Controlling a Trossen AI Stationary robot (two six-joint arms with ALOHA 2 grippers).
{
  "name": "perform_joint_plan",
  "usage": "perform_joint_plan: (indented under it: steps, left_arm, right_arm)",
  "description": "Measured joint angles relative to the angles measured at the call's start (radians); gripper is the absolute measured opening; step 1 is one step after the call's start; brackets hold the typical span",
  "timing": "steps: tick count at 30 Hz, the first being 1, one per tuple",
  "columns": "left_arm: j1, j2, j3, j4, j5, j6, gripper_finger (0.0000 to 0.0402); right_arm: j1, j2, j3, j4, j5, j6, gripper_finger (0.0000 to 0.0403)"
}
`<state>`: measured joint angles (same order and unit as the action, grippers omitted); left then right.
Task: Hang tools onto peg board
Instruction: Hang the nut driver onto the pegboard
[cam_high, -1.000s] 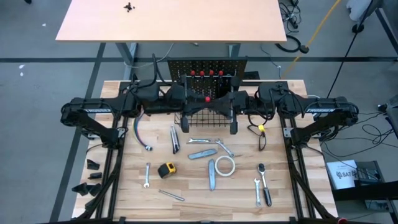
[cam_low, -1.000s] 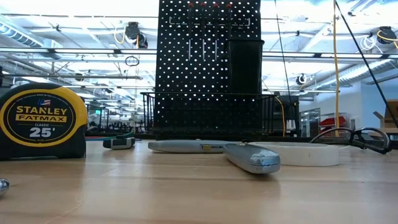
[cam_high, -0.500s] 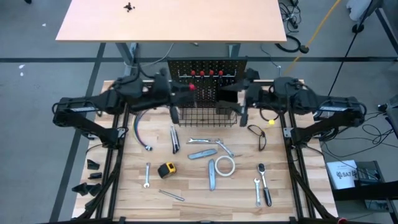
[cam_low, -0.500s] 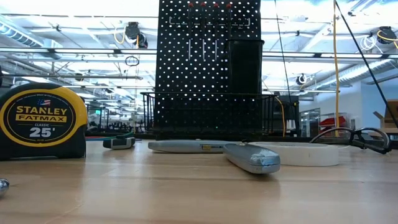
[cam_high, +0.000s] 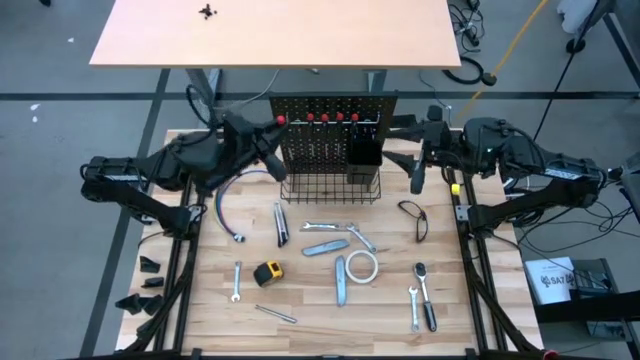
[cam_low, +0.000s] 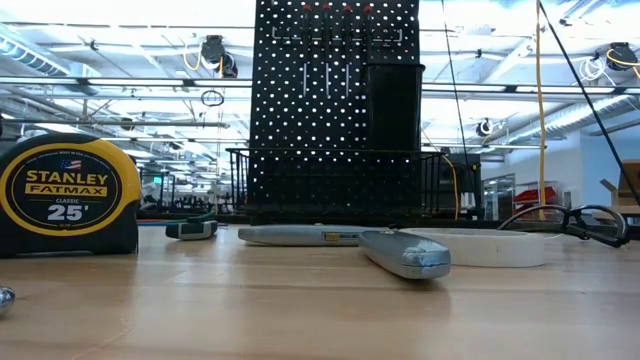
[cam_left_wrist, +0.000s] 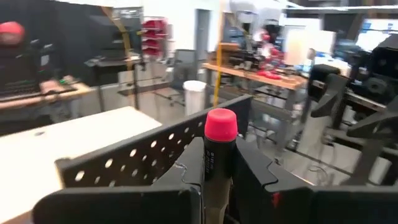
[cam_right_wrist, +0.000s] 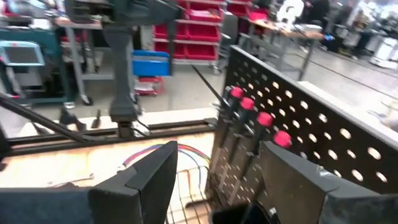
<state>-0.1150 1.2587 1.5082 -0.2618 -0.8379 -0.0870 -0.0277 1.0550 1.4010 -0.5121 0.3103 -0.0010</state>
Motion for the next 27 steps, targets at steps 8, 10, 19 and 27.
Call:
perform_joint_plan:
  steps: [8,10,19,27]
  left_arm:
    - [-0.052,0.104,0.000,0.028,-0.231,-0.071,0.0044]
    - [-0.051,0.127,0.000,0.038,-0.255,-0.091,0.0044]
    - [-0.031,0.196,0.000,0.078,-0.358,-0.090,0.0044]
    - [0.012,0.229,0.000,0.080,-0.393,-0.061,0.0044]
  right_arm:
    - [-0.005,0.003,0.000,-0.055,0.032,0.034,0.0224]
    - [-0.006,0.008,0.000,-0.062,0.033,0.034,0.0224]
    - [-0.006,0.012,0.000,-0.065,0.033,0.018,0.0224]
    - [-0.006,0.012,0.000,-0.066,0.033,0.008,0.0224]
